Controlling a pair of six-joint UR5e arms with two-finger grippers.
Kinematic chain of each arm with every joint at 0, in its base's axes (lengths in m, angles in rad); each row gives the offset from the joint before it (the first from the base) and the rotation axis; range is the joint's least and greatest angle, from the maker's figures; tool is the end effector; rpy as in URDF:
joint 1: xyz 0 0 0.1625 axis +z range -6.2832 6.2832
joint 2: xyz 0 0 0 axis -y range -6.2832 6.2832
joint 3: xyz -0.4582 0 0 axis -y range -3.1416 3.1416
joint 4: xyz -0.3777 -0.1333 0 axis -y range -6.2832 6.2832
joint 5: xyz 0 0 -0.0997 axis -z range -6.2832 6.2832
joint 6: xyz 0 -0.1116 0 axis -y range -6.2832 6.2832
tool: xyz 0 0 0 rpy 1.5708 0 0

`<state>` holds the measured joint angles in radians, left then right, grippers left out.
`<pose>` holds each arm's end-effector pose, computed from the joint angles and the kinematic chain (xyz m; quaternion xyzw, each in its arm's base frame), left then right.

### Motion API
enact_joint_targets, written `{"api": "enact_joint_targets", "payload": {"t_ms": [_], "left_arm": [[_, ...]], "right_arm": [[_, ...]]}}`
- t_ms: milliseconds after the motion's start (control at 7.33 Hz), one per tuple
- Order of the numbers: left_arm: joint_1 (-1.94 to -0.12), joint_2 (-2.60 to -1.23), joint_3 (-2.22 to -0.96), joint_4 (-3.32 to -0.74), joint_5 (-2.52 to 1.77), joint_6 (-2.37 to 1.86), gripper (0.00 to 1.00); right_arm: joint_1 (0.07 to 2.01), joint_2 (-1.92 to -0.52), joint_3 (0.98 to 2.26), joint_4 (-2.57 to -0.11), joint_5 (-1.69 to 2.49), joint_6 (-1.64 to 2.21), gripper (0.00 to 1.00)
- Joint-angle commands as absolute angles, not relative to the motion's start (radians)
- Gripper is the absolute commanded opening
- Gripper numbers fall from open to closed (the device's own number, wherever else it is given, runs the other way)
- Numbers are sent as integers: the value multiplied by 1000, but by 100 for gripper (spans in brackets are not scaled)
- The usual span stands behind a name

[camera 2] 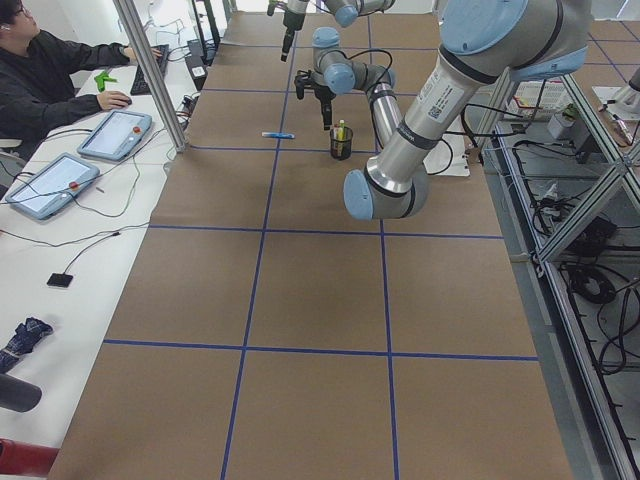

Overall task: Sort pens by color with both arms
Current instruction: 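Move the left gripper over the pen cup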

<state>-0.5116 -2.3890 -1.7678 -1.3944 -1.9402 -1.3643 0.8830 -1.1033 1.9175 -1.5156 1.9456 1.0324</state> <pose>0.5454 -0.4129 0.1502 -0.0164 0.4337 -0.0625 0.8987 -0.3155 -0.5296 0.2877 0.1419 -0.4238 0.0755 0.8914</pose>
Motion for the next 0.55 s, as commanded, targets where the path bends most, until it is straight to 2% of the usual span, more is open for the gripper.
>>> {"api": "enact_joint_targets", "payload": {"t_ms": [0, 409], "left_arm": [[-496, -2388, -1759, -1396, -1931, -1368, 69], [-485, -2390, -1730, -1402, -1931, -1367, 67]], "right_arm": [[876, -1101, 1919, -1516, 1945, 1037, 100], [874, -1101, 1919, -1516, 1945, 1037, 100]]}}
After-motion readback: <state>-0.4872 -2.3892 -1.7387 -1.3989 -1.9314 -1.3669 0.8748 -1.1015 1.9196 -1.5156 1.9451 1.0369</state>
